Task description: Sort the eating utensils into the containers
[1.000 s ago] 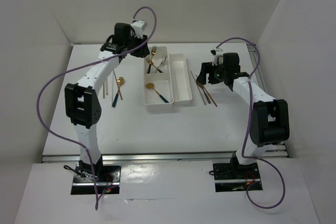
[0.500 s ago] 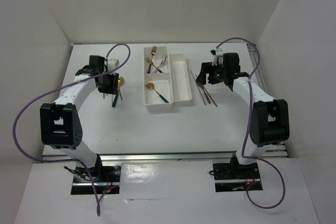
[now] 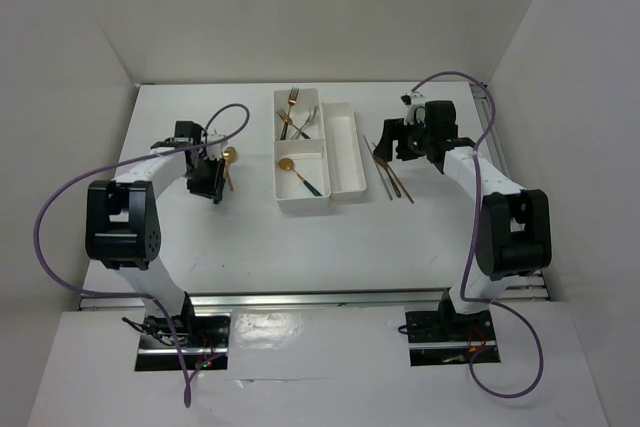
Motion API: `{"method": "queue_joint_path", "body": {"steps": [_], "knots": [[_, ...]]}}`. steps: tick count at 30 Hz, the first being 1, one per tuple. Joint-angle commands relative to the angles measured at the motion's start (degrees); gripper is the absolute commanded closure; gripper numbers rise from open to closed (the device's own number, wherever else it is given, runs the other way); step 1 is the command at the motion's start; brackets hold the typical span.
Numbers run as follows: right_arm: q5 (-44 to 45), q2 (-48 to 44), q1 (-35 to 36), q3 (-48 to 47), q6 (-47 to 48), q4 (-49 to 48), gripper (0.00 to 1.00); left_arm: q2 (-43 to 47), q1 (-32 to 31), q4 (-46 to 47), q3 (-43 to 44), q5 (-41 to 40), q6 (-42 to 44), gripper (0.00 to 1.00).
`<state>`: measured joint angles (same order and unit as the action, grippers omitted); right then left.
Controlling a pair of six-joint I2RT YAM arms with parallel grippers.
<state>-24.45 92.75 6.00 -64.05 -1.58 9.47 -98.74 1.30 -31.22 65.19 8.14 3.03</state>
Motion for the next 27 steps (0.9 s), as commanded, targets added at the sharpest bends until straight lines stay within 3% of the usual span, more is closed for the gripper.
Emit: {"method": "queue_joint_path", "body": {"steps": [1, 11, 17, 22, 26, 27], "knots": [[-0.51, -2.66, 0.33, 0.41, 0.44, -1.39, 0.20, -3.90, 0.37, 1.78, 3.54, -0.06, 0.23, 0.56], [-0.51, -3.19, 0.33, 1.03, 0.44, -1.39, 0.20, -12.00, 0.37, 0.72, 12.41, 0.56, -0.92, 0.58], [-0.51, -2.66, 0.33, 0.51, 0.97, -1.39, 0.20, -14.90, -0.16, 0.72, 13.21, -0.06, -0.92, 0.61], [0.01, -2.66, 0.33, 0.51, 0.97, -1.39, 0.20, -14.90, -0.69, 1.43, 11.28, -0.58, -0.92, 0.75], [0.01, -2.13, 0.33, 0.51, 0.97, -1.39, 0.20, -14.90, -0.69, 1.96, 9.52, -1.64, -0.92, 1.00], [0.01, -2.13, 0.33, 0.51, 0.97, -1.39, 0.20, -13.86, -0.08, 1.96, 9.52, -1.64, -0.92, 1.00]]}}
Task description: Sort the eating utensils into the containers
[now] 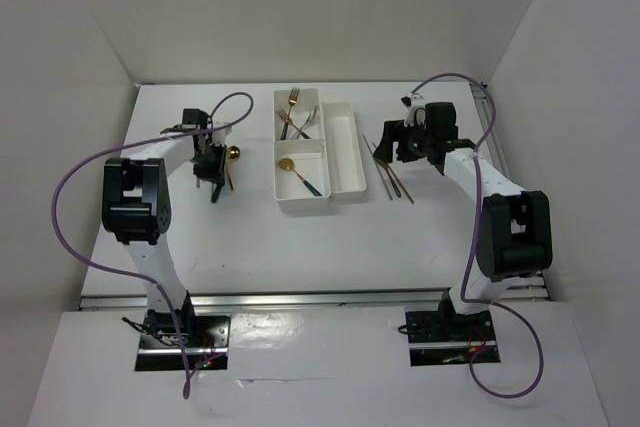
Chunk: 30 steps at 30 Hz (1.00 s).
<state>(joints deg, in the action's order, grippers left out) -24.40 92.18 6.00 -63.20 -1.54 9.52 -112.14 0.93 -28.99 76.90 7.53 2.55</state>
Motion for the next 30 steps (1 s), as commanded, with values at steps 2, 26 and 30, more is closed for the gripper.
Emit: {"method": "queue_joint_path", "body": {"steps": [2, 26, 30], "knots": [[-0.03, -1.57, 0.33, -0.35, 0.93, -1.43, 0.20, 1.12, 1.79, -0.27, -2.20, 2.02, -2.18, 1.00], [-0.65, -1.57, 0.33, -1.40, -0.13, -1.96, 0.20, -7.04, -10.50, -1.42, 44.39, 21.48, 0.08, 1.00], [-0.65, -2.09, 0.33, -1.40, -0.13, -1.96, 0.20, -10.20, -12.44, -4.13, 47.98, 22.52, 0.71, 1.00]]}}
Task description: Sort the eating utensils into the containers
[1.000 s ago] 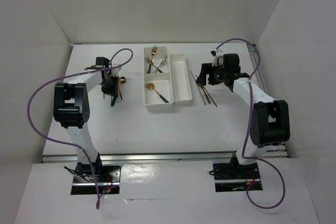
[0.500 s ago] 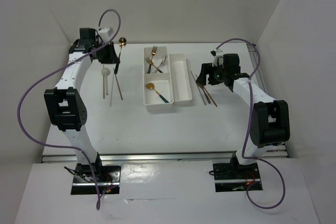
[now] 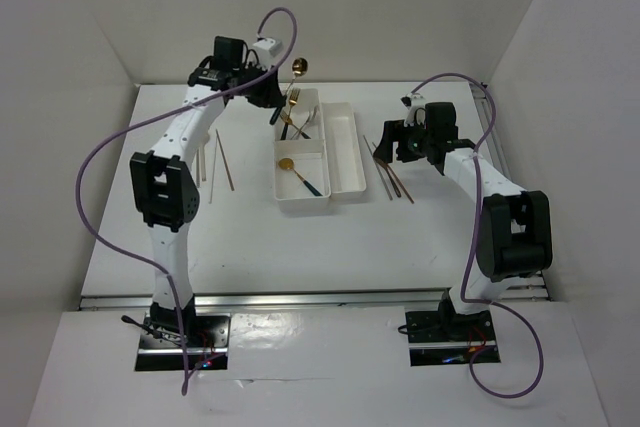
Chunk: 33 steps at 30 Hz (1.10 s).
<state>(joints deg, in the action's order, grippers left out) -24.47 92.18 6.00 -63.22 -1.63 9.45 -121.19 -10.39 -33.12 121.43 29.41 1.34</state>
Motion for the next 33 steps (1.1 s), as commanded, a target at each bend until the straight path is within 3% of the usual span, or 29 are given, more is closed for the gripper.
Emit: {"method": "queue_joint_path", "body": {"steps": [1, 3, 4, 8, 14, 23, 33], "knots": [[0.03, -2.09, 0.33, -1.38, 0.48, -1.89, 0.20, -1.16, -1.12, -0.62, 1.99, 2.30, 1.12, 1.00], [0.04, -2.70, 0.33, -0.77, 0.49, -1.89, 0.20, 1.99, -1.74, 0.42, -3.79, 3.81, -0.02, 1.00], [0.04, -2.71, 0.33, -0.76, 1.01, -1.89, 0.20, 4.18, -1.74, 1.73, -12.27, 3.81, -0.81, 1.00], [0.56, -3.94, 0.33, 0.64, 1.01, -1.37, 0.20, 17.45, -4.19, 8.77, -32.24, 2.41, -1.43, 1.00], [-0.57, -4.64, 0.33, 1.87, 0.49, -1.37, 0.20, 27.05, -5.52, 8.51, -44.59, 1.27, -3.53, 1.00], [-1.11, -4.12, 0.33, 1.87, -0.04, -1.89, 0.20, 28.99, -6.57, 11.14, -46.19, 0.65, -5.91, 1.00], [-0.58, -4.72, 0.33, 1.87, -0.04, -2.42, 0.20, 20.81, -10.35, 12.38, -41.09, -0.66, -8.11, 1.00]]}}
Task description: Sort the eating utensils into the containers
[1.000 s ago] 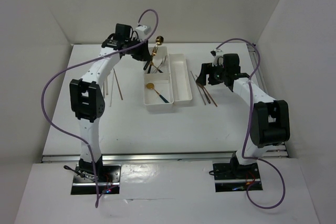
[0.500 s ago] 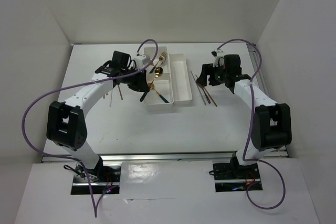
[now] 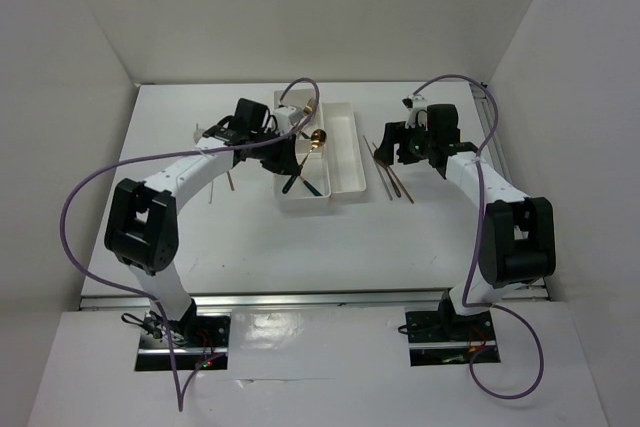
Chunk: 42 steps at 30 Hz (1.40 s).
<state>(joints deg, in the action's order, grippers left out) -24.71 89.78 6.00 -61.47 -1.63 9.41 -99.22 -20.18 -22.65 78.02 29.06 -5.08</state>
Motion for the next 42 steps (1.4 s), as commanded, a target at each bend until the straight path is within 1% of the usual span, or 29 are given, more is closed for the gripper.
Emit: {"method": "queue_joint_path", "body": {"steps": [1, 5, 11, 12, 14, 15, 18, 19, 21, 25, 28, 33, 37, 40, 41, 42], "knots": [[-0.34, -2.33, 0.33, 0.65, -0.04, -2.38, 0.20, -1.85, -0.56, 2.70, 2.31, -0.84, -1.69, 1.00], [-0.34, -2.85, 0.33, 1.17, 0.48, -2.38, 0.20, -3.17, -0.56, 3.23, 2.84, -1.46, -2.21, 1.00], [-0.34, -2.85, 0.33, 1.18, 0.49, -2.38, 0.20, -4.93, -0.56, 1.66, 4.07, -3.39, -2.21, 1.00], [-0.34, -2.85, 0.33, 1.18, 0.49, -2.38, 0.20, -4.93, -0.56, 1.04, 4.94, -3.39, -2.21, 0.97], [-0.34, -2.85, 0.33, 1.18, 0.49, -2.38, 0.20, -6.42, -0.56, -0.01, 5.82, -4.09, -2.21, 0.86], [-0.34, -2.85, 0.33, 1.18, 0.49, -2.38, 0.20, -6.42, -0.56, -1.07, 6.87, -4.10, -2.21, 0.79], [-0.34, -2.85, 0.33, 1.18, 0.49, -2.38, 0.20, -7.83, -0.56, -2.21, 7.67, -5.15, -2.21, 0.70], [0.18, -2.85, 0.33, 1.18, 0.49, -2.38, 0.20, -7.83, -0.56, -2.22, 7.68, -5.15, -2.21, 0.64], [0.19, -2.85, 0.33, 1.18, 0.49, -2.38, 0.20, -7.83, -0.56, -2.22, 7.68, -5.15, -2.21, 0.59], [0.19, -2.85, 0.33, 1.18, 0.49, -2.38, 0.20, -7.30, -0.56, -2.22, 7.68, -5.77, -1.69, 0.56], [0.19, -2.85, 0.33, 1.18, 0.49, -2.38, 0.20, -6.69, -0.56, -1.60, 7.68, -6.56, -1.69, 0.56], [2.30, -2.85, 0.33, 3.46, 2.67, -2.91, 0.20, 0.07, -0.56, 1.30, 8.28, -10.42, -2.83, 0.56], [3.87, -1.54, 0.33, 5.13, 7.59, -2.91, 0.27, 2.97, -0.04, 2.09, 12.41, -14.20, -2.21, 0.56], [5.55, 0.47, 0.33, 6.19, 12.08, -2.91, 0.39, 2.28, 1.19, -0.89, 16.98, -15.52, -0.11, 0.55], [6.42, 1.18, 0.33, 6.19, 13.57, -2.30, 0.56, 2.28, 1.72, -2.47, 18.73, -15.52, -0.10, 0.55], [7.30, 2.32, 0.33, 6.19, 13.58, -2.29, 0.64, 2.28, 2.95, -3.00, 18.75, -15.52, -0.10, 0.55]]}}
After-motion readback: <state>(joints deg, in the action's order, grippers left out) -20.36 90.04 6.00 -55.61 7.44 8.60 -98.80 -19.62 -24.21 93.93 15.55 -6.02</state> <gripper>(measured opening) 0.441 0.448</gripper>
